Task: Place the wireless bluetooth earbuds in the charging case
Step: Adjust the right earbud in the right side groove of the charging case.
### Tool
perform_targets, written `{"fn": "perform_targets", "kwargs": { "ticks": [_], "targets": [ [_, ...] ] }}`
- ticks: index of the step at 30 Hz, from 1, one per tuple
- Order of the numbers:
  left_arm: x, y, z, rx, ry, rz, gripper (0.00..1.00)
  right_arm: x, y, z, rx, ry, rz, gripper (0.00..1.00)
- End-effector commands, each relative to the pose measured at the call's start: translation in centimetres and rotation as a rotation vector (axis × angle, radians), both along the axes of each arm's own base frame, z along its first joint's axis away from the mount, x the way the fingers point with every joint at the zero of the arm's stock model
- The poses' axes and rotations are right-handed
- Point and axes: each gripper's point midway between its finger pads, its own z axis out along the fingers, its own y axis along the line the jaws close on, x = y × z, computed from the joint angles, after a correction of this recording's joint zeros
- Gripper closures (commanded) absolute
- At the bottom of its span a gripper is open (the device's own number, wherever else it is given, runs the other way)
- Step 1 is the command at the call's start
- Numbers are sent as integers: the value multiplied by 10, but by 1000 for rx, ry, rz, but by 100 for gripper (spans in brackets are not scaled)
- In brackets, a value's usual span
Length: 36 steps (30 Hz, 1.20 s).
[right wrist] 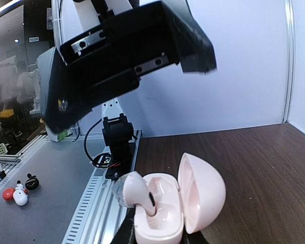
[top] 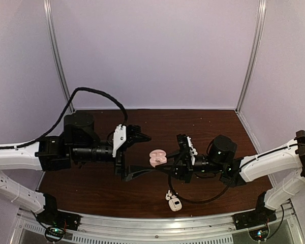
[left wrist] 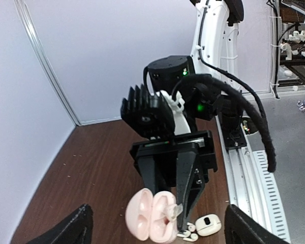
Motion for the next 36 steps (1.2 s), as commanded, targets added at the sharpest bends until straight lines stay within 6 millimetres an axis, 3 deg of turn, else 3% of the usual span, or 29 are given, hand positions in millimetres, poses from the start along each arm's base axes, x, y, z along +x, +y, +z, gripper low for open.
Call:
{"fn": "perform_targets", "kwargs": {
  "ticks": [1, 4, 8, 15, 19, 25, 36],
  "targets": [
    [5, 19, 31, -2, -156, 47, 16, -9, -5, 2, -16, 2, 50, 100],
    [0, 19, 21, 115, -189, -8, 32, -16, -9, 4, -31, 1, 80, 100],
    [-13, 17, 23, 169, -240, -94, 47, -24, -11, 2, -68, 19, 123, 100],
    [-43, -4, 21, 237, -349, -189, 63, -31, -13, 1, -102, 63, 160, 100],
    [-59, -14, 7, 298, -420, -246, 72, -34, -12, 2, -113, 81, 183, 100],
    [-66, -22, -10, 351, -414, -293, 88, -35, -12, 3, -118, 89, 195, 100],
    [-50, -31, -29, 413, -410, -224, 83, -41, -9, 2, -134, 70, 203, 100]
  ]
}}
